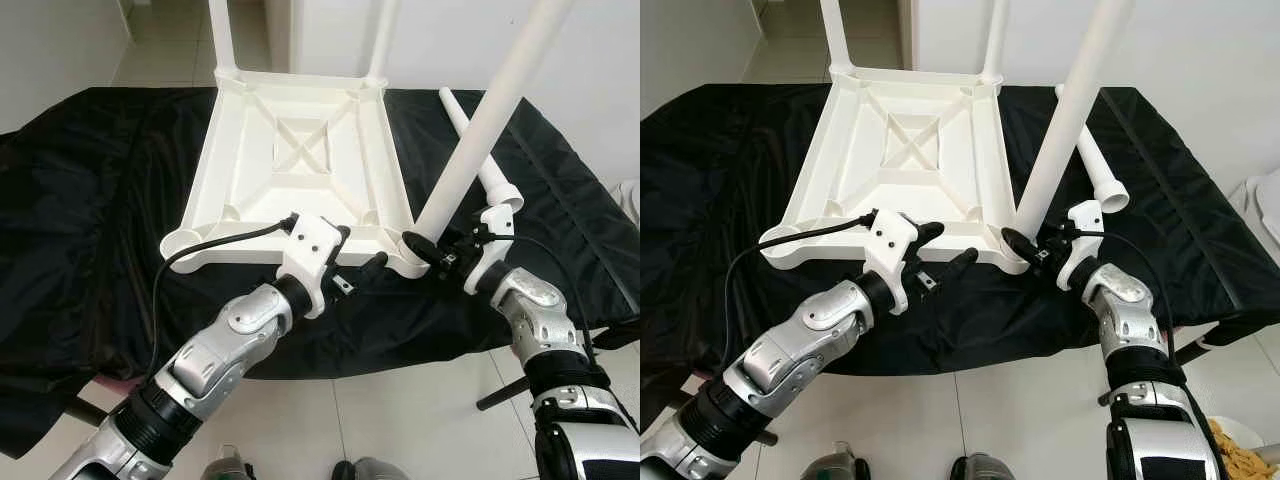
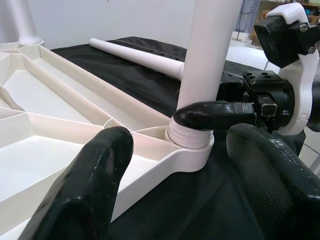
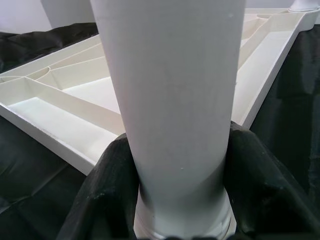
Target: Building children table
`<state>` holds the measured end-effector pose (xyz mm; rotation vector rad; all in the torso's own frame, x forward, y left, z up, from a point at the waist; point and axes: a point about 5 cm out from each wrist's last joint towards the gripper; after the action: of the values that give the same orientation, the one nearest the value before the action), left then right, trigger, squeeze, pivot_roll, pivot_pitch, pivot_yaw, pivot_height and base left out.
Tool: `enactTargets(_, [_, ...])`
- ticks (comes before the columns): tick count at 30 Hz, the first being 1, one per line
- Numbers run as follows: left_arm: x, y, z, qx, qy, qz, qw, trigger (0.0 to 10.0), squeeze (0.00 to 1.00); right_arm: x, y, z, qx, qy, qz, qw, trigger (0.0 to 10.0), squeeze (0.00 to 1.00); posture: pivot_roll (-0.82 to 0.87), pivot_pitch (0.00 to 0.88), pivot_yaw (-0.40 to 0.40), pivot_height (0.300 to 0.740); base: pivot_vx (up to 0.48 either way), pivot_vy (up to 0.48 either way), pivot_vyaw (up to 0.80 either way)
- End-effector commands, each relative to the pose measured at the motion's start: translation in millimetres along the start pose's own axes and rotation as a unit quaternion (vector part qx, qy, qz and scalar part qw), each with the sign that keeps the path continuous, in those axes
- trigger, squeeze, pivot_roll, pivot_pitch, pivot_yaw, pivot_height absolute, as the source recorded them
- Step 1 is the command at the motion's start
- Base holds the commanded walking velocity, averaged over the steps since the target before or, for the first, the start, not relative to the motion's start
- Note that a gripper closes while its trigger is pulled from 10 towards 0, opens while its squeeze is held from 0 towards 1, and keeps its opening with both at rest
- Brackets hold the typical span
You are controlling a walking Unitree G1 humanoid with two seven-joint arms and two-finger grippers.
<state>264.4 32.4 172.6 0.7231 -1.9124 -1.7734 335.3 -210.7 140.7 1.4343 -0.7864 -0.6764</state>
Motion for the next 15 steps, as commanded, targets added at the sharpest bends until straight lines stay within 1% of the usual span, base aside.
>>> enactTargets(1, [10.0,1.9,0.8,0.005,-0.120,-0.008,0.993,10.0,0.00,-0.2,-3.6,0.2,0.011,-0.036,-0.024,0.999,10.0,0.00,0.00,0.044,-0.022,0.740,0.000,0.000,0.00])
enactTargets(2, [10.3,1.7,0.6,0.005,-0.120,-0.008,0.993,10.0,0.00,0.1,-4.8,-0.4,0.015,-0.050,-0.031,0.998,10.0,0.00,0.00,0.044,-0.022,0.740,0.000,0.000,0.00])
enactTargets(5, [10.5,1.6,0.4,0.006,-0.120,-0.008,0.993,10.0,0.00,0.3,-5.8,-0.7,0.017,-0.059,-0.036,0.997,10.0,0.00,0.00,0.044,-0.022,0.740,0.000,0.000,0.00])
enactTargets(6, [11.3,1.3,-0.2,0.006,-0.121,-0.007,0.993,10.0,0.00,-4.0,-12.1,-2.4,0.021,-0.085,-0.042,0.995,10.0,0.00,0.00,0.050,-0.024,0.740,0.000,0.000,0.00])
enactTargets(7, [11.3,1.3,-0.2,0.006,-0.121,-0.007,0.993,10.0,0.00,-4.0,-12.1,-2.4,0.021,-0.085,-0.042,0.995,10.0,0.00,0.00,0.050,-0.024,0.740,0.000,0.000,0.00])
enactTargets(8, [11.7,1.3,-0.5,0.007,-0.121,-0.005,0.993,10.0,0.00,-7.4,-15.2,-3.6,0.023,-0.099,-0.043,0.994,10.0,0.00,0.00,0.050,-0.024,0.740,0.000,0.000,0.00])
enactTargets(12, [11.7,1.4,0.0,0.007,-0.120,-0.004,0.993,10.0,0.00,-11.3,-14.5,-6.3,0.034,-0.156,-0.055,0.986,10.0,0.00,0.00,0.055,-0.027,0.740,0.000,0.000,0.00])
enactTargets(15, [12.4,0.8,0.8,0.006,-0.119,-0.003,0.993,10.0,0.00,-15.1,-12.6,-6.7,0.039,-0.171,-0.056,0.983,10.0,0.00,0.00,0.058,-0.028,0.740,0.000,0.000,0.00])
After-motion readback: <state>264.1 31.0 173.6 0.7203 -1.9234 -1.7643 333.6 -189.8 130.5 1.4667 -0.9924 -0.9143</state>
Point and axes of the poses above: a point about 5 cm out from each wrist's last joint towards the gripper, its own z axis pointing back from the gripper into the wrist, its own y axis along the axis of the wrist's last joint, x = y × z, and after that the axes turned 1 degree about -z, right-handed
